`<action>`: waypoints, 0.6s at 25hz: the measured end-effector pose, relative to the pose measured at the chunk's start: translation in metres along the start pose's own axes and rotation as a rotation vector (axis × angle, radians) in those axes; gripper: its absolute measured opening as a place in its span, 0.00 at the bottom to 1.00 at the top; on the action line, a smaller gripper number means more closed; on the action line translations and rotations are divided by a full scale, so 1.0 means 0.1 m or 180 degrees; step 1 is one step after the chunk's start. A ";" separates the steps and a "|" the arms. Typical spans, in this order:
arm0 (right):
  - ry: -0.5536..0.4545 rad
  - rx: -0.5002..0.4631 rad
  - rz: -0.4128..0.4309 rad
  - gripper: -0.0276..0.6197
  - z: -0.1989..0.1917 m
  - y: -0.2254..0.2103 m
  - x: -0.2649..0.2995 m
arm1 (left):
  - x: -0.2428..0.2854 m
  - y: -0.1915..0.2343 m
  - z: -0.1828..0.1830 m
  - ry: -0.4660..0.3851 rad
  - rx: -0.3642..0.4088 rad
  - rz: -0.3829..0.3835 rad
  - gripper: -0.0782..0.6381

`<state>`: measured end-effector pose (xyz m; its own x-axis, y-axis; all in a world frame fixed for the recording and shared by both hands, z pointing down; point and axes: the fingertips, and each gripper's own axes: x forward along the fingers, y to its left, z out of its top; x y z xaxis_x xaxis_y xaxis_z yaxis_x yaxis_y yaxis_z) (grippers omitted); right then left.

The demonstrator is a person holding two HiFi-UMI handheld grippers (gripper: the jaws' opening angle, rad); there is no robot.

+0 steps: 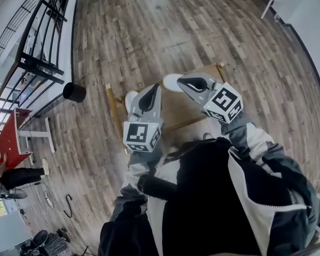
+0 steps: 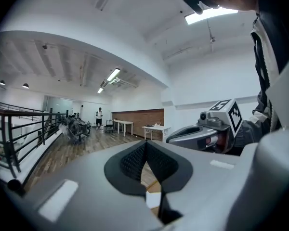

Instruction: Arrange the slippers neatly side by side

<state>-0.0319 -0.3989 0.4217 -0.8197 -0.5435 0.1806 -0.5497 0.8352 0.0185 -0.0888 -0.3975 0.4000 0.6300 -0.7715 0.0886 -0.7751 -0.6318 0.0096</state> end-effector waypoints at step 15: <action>0.0838 0.0074 -0.0092 0.20 -1.05 -0.34 0.32 | -0.13 0.00 -0.11 0.0094 -0.0249 0.0012 0.13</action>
<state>-0.0227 -0.4364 0.5297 -0.7352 -0.5239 0.4300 -0.5783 0.8158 0.0053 -0.0976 -0.3865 0.4103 0.6263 -0.7705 0.1182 -0.7795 -0.6203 0.0868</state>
